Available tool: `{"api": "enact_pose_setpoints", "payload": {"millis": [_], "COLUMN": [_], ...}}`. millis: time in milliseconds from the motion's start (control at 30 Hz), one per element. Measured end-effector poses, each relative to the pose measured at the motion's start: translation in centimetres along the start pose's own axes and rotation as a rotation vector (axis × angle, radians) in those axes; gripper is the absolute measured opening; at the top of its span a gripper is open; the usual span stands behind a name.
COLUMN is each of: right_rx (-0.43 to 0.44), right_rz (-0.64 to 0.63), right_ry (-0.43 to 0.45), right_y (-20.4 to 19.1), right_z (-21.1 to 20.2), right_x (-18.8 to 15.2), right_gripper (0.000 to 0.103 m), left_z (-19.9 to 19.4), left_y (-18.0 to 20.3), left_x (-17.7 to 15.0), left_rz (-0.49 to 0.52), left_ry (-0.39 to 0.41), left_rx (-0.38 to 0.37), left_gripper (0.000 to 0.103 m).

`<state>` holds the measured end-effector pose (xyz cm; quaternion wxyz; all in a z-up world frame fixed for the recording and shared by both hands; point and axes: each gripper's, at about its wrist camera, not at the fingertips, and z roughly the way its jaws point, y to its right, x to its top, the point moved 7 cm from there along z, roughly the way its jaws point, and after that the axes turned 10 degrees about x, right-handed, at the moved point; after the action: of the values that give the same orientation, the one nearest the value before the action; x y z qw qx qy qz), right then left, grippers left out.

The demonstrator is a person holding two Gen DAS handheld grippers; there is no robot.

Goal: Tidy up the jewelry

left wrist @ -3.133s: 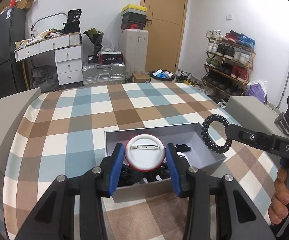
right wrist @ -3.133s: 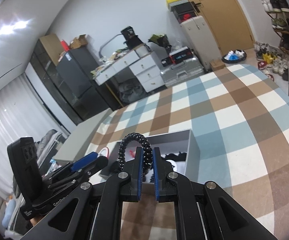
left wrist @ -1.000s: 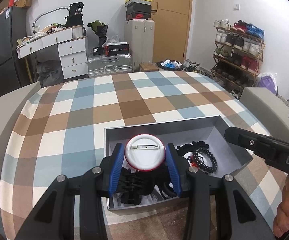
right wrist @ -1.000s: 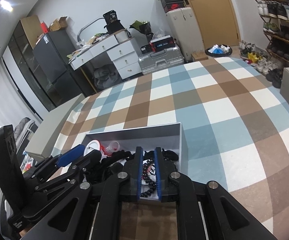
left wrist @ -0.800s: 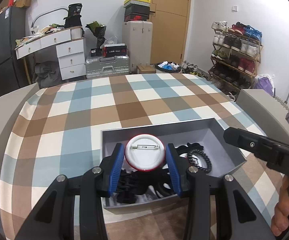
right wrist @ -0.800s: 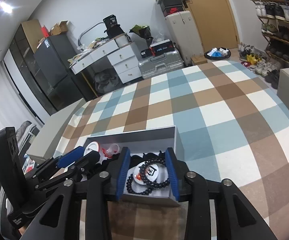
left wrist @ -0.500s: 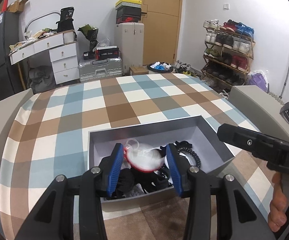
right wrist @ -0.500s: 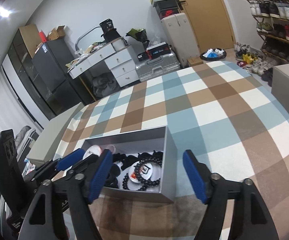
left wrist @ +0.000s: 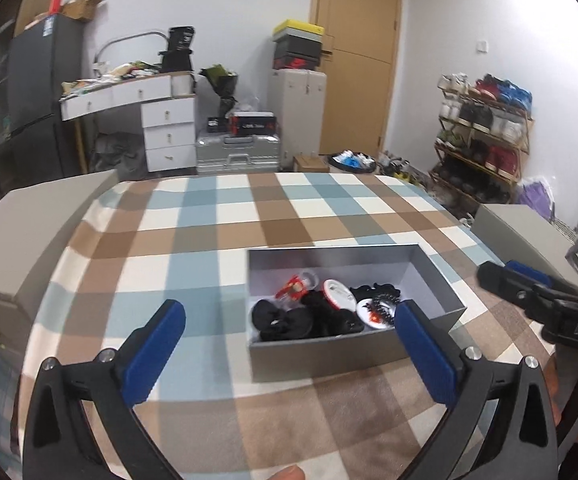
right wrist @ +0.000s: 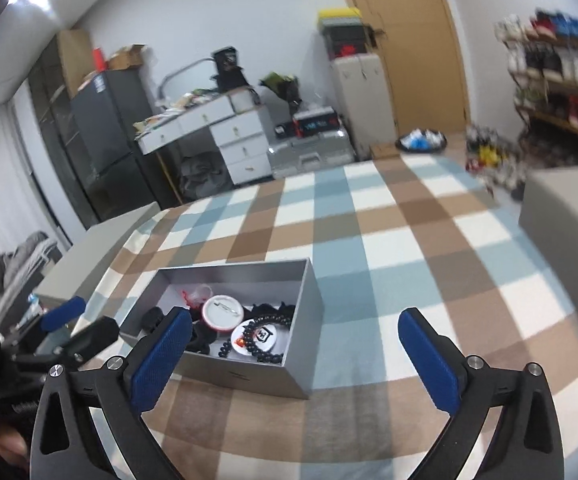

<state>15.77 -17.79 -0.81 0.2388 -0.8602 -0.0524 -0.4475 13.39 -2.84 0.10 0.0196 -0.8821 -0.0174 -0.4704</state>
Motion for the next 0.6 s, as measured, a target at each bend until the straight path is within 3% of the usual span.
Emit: {"api": "enact_pose_setpoints", "payload": {"millis": [200,400,600], "right_rx": [0.056,0.130,0.114], "right_rz": [-0.170,-0.216,-0.250], "right_ry": [0.056,0.062,0.095], "right_y": [-1.9,-2.8,-3.3], "right_z": [-1.8,-1.6,-1.5], "right_x": [-0.4,-1.5,-1.8], "right_gripper": [0.103,0.103,0.103], "left_z": [-1.1,-0.6,-0.7], "left_y": [-1.4,-1.7,-1.8], "left_x": [-1.0,-1.9,-2.2], "left_rz": [-0.061,-0.059,-0.062], "left_ry": [0.060,0.079,0.116], "left_rx": [0.033,0.034,0.052], "left_gripper": [0.102,0.102,0.102]}}
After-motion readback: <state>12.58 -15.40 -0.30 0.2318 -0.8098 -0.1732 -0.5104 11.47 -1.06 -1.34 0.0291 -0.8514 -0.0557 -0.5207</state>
